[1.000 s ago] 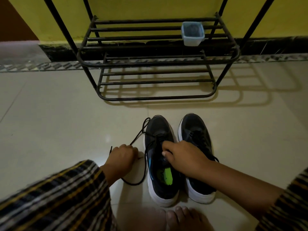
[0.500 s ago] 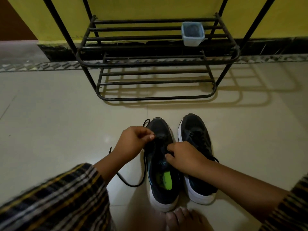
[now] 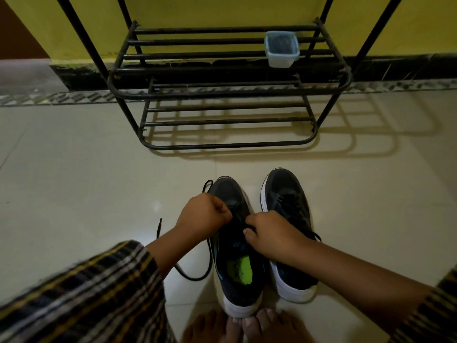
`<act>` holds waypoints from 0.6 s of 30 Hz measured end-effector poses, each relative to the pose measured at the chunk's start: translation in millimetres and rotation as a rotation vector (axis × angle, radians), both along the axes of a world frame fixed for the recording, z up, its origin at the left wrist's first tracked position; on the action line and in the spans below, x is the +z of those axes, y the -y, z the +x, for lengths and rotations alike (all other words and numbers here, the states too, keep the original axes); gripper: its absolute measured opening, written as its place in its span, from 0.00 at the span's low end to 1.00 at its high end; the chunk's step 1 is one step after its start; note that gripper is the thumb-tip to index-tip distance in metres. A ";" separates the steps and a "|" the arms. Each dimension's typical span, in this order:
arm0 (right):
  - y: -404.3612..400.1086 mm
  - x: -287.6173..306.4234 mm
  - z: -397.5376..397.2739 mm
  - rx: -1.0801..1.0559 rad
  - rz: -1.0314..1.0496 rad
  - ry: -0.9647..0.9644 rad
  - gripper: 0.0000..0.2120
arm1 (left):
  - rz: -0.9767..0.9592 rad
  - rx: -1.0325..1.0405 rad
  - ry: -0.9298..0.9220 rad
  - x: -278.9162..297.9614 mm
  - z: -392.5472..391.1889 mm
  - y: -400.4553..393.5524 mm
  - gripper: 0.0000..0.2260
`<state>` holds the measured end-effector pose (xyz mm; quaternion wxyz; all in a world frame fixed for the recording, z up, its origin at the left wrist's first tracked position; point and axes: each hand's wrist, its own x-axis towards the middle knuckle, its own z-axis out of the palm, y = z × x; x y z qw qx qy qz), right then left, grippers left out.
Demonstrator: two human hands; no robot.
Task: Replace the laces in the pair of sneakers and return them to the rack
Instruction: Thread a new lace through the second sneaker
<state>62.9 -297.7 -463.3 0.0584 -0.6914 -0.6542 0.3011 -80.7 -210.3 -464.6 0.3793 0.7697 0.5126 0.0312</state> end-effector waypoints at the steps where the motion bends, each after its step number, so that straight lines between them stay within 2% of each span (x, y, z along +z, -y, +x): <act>1: 0.2 0.2 0.5 -0.001 0.005 0.001 0.14 | 0.002 0.017 0.004 -1.6 0.6 0.7 0.04; 7: -1.0 -0.1 2.6 0.029 0.011 0.009 0.15 | -0.051 0.118 0.128 -10.4 3.7 9.1 0.04; 13: 1.2 0.2 1.8 0.059 0.054 0.023 0.09 | -0.090 0.202 0.238 -22.1 5.6 17.5 0.07; 18: 0.7 0.1 1.2 0.095 0.066 0.041 0.10 | -0.255 0.309 0.395 -24.3 4.7 24.6 0.08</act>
